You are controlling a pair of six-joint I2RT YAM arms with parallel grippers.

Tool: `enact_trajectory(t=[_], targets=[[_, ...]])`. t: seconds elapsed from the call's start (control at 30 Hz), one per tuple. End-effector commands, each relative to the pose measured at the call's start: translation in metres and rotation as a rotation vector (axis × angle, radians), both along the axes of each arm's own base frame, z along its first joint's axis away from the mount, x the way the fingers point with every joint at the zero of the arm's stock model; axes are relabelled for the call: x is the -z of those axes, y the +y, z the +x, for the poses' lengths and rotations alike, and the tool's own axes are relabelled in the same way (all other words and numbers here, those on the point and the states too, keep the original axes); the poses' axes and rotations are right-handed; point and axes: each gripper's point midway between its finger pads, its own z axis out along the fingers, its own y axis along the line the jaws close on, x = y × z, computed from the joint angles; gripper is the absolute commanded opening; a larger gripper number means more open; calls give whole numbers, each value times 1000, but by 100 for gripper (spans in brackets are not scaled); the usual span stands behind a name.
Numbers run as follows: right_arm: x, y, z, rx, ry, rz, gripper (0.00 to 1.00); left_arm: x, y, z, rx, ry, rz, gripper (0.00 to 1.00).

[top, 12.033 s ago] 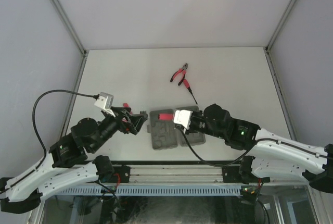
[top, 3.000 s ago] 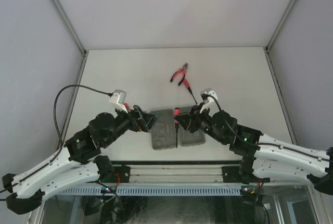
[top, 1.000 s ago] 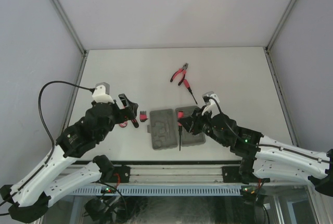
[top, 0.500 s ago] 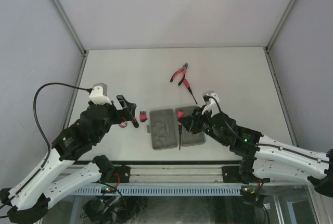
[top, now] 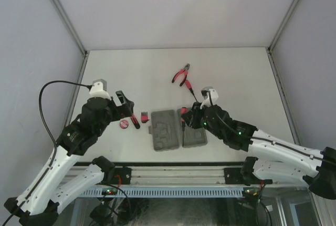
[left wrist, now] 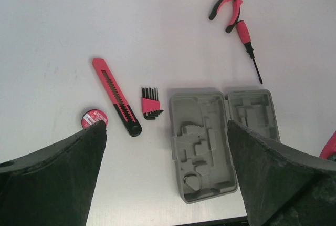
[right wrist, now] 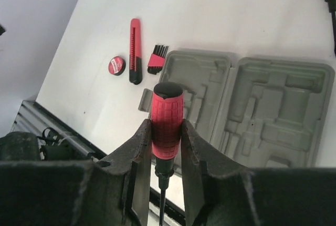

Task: Sort the tools into containers
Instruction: Place the screwdriver in the storage box.

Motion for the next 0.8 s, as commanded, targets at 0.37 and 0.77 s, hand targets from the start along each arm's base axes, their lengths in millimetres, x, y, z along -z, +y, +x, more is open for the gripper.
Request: enact_trajectory(t=[0.37,0.77], targets=[[18,2,46,8,146,-107,0,1,23,-2,8,-29,129,100],[37,4,55,-13,221,-164,0,8,22,3,15,-16,153,100]])
